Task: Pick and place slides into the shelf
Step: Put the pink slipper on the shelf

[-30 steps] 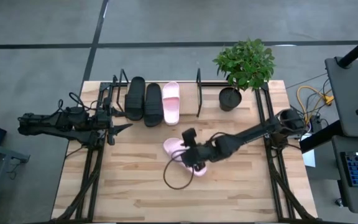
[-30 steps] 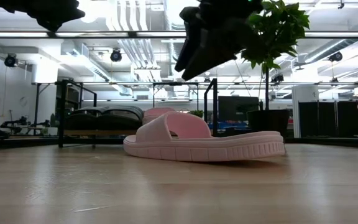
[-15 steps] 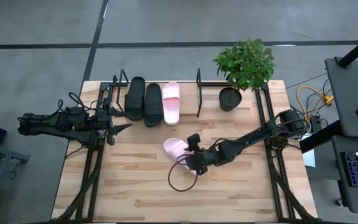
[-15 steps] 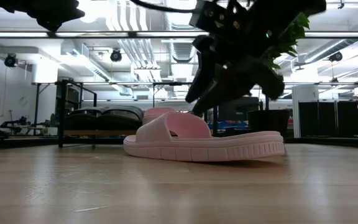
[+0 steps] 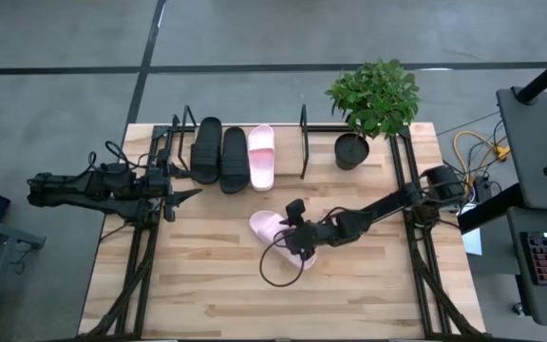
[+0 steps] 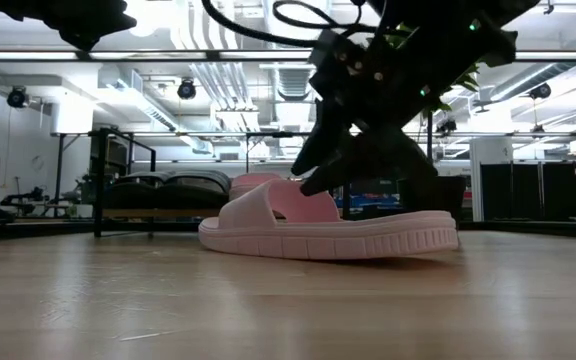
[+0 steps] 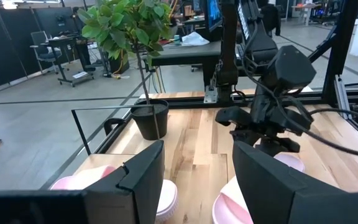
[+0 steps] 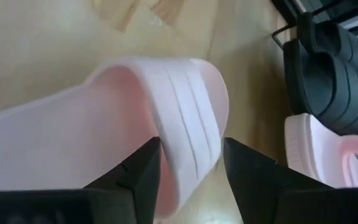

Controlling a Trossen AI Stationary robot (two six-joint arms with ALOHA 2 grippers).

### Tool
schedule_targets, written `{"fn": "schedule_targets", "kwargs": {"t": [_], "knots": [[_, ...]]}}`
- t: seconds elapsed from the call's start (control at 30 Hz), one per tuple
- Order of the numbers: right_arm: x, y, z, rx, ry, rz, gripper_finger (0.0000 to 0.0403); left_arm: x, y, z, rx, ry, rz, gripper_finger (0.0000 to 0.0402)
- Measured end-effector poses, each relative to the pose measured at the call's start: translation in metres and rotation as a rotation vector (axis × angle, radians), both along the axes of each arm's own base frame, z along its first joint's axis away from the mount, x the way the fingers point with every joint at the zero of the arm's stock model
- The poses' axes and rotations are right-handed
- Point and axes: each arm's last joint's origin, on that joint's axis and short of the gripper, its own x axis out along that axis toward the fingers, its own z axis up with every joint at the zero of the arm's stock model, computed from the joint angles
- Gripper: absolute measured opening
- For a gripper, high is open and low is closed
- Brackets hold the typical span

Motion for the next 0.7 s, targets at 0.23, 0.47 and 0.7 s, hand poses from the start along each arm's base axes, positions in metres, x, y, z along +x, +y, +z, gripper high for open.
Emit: {"fn": "schedule_targets", "kwargs": {"t": [0.23, 0.47, 0.7], "knots": [[0.0026, -0.0090, -0.0006, 0.044, 0.016, 0.022, 0.0128, 0.0000, 0.0000, 0.0000, 0.000, 0.000, 0.000, 0.0176], [0.0026, -0.0110, -0.0015, 0.080, 0.016, 0.014, 0.0034, 0.0000, 0.0000, 0.0000, -0.023, -0.004, 0.003, 0.0176], [0.0082, -0.0062, 0.0081, 0.091, -0.049, -0.047, 0.0011, -0.0001, 0.0000, 0.0000, -0.023, -0.005, 0.004, 0.0176]]}}
